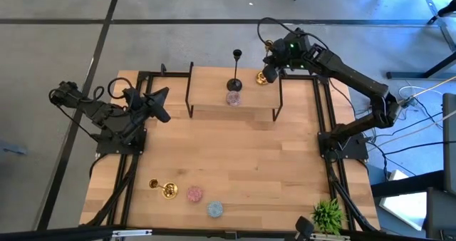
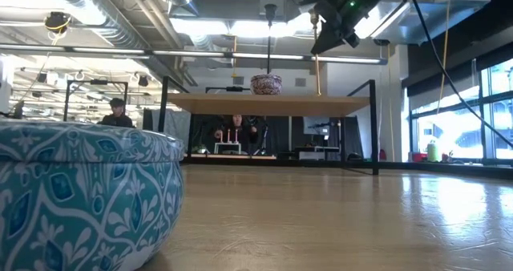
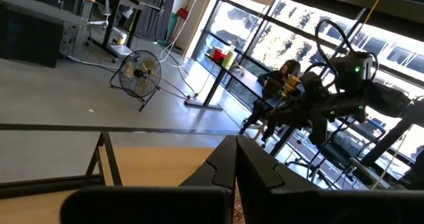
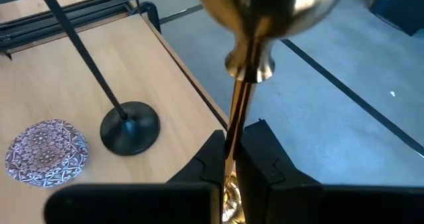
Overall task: Pick & Place candle stick holders
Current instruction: Put the gold candle holder on the shelf
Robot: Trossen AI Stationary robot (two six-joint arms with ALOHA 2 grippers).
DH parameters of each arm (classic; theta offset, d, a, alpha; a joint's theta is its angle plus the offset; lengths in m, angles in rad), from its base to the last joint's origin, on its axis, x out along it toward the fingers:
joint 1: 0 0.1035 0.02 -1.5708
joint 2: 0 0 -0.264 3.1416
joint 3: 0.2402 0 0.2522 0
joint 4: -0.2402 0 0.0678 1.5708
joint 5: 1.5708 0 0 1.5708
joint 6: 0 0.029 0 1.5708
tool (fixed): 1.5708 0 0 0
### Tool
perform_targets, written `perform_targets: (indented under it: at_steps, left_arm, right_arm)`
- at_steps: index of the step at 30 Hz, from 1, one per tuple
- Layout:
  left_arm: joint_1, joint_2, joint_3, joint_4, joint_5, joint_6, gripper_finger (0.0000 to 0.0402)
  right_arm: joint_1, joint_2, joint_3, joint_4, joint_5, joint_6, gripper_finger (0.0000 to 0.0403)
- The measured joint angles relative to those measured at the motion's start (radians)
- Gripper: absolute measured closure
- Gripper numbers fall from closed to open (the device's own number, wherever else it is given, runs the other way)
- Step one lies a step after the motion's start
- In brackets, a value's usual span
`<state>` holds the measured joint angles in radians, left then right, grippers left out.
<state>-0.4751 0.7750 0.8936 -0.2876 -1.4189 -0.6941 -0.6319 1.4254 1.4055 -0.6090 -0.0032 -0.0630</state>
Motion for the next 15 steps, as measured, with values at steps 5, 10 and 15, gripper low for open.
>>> perform_targets:
  at_steps: [5, 10, 15]
  left_arm:
    - [0.000, 0.000, 0.000, 0.000, 0.000, 0.008, 0.0399]
    - [0.000, 0.000, 0.000, -0.001, 0.000, 0.008, 0.0400]
    - [0.000, 0.000, 0.000, -0.001, 0.000, 0.008, 0.0399]
  right_arm:
    - [0.000, 0.000, 0.000, 0.000, 0.000, 0.003, 0.0379]
    - [0.000, 0.000, 0.000, 0.001, -0.013, 0.004, 0.0379]
    - [0.000, 0.000, 0.000, 0.001, -0.027, -0.001, 0.0376]
